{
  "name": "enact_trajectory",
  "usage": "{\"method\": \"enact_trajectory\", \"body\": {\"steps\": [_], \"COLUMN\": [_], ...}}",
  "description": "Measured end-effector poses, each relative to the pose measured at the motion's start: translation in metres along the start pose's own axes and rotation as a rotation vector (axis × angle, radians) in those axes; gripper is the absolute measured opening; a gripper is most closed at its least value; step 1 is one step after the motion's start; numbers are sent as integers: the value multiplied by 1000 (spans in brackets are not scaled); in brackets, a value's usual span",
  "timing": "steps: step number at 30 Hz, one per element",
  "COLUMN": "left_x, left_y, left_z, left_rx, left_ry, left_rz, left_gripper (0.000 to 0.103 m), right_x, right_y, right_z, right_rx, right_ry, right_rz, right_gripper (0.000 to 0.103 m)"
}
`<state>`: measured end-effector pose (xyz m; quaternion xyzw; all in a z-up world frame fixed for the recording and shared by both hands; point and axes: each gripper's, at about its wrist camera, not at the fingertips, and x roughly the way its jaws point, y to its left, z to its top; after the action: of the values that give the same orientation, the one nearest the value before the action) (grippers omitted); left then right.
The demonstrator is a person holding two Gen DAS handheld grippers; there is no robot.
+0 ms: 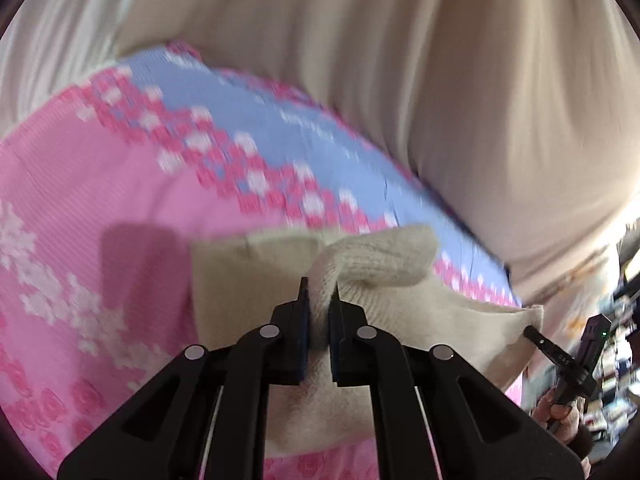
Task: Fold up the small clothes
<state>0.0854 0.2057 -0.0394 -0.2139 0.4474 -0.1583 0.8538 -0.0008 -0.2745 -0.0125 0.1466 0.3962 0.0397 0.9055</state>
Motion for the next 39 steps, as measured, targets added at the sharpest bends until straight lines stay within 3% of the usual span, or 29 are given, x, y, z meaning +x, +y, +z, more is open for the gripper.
{"method": "enact_trajectory", "body": {"steps": [2,3,4,5,7,8,9,10,11,12,13,17,18,19,20,21,22,23,24,25,28,31,34,36,39], "left_x": [9,20,38,56,88,94,89,79,69,57,51,66,74,78,80,89,99,104,110,117,103,79,59,50,60], "left_y": [7,10,17,22,39,46,55,63,68,74,77,95,99,96,91,84,77,71,63,60,61,39,12,-5,-13], "left_z": [14,18,19,18,6,-1,-9,-17,-24,-34,-40,-60,-62,-59,-56,-51,-47,-44,-39,-36,-28,-19,-18,-25,-46], "left_rx": [-16,-28,-40,-42,-69,-94,-149,-199,-235,-268,-280,-381,-418,-430,-414,-386,-350,-316,-267,-255,-341,-324,-298,-261,-230], "left_ry": [-20,-19,5,45,130,150,152,133,115,92,81,140,154,119,110,131,150,152,168,208,192,203,264,318,384], "left_rz": [42,68,101,141,296,313,298,261,248,256,259,199,172,160,149,122,114,139,154,172,82,-5,-96,-130,-101], "left_gripper": [7,12,17,22,28,28,32,50,61,77,83,84,88,95,95,92,84,78,46,25,19,18,16,16,16], "right_x": [27,53,83,106,142,143,136,125,118,111,107,132,139,146,149,154,161,166,164,159,115,54,-9,-36,-44], "right_y": [-1,-6,-14,-23,-41,-46,-50,-54,-56,-59,-64,-76,-77,-77,-74,-71,-70,-67,-65,-62,-52,-38,-30,-33,-53], "right_z": [23,30,33,32,22,16,8,-2,-11,-21,-34,-58,-60,-58,-57,-54,-52,-48,-46,-42,-29,-22,-28,-39,-64], "right_rx": [-2,15,35,53,101,126,146,161,164,168,181,282,311,342,351,370,387,397,402,396,368,317,285,287,337], "right_ry": [-10,17,60,104,220,235,222,207,199,193,198,301,305,289,257,258,271,278,272,261,188,151,136,135,146], "right_rz": [-19,-23,-52,-100,-184,-187,-167,-150,-150,-143,-121,-13,17,41,69,113,105,127,125,119,127,122,80,25,-45], "right_gripper": [14,20,31,35,36,36,37,45,53,66,74,75,75,81,81,67,48,35,30,27,22,20,20,20,23]}}
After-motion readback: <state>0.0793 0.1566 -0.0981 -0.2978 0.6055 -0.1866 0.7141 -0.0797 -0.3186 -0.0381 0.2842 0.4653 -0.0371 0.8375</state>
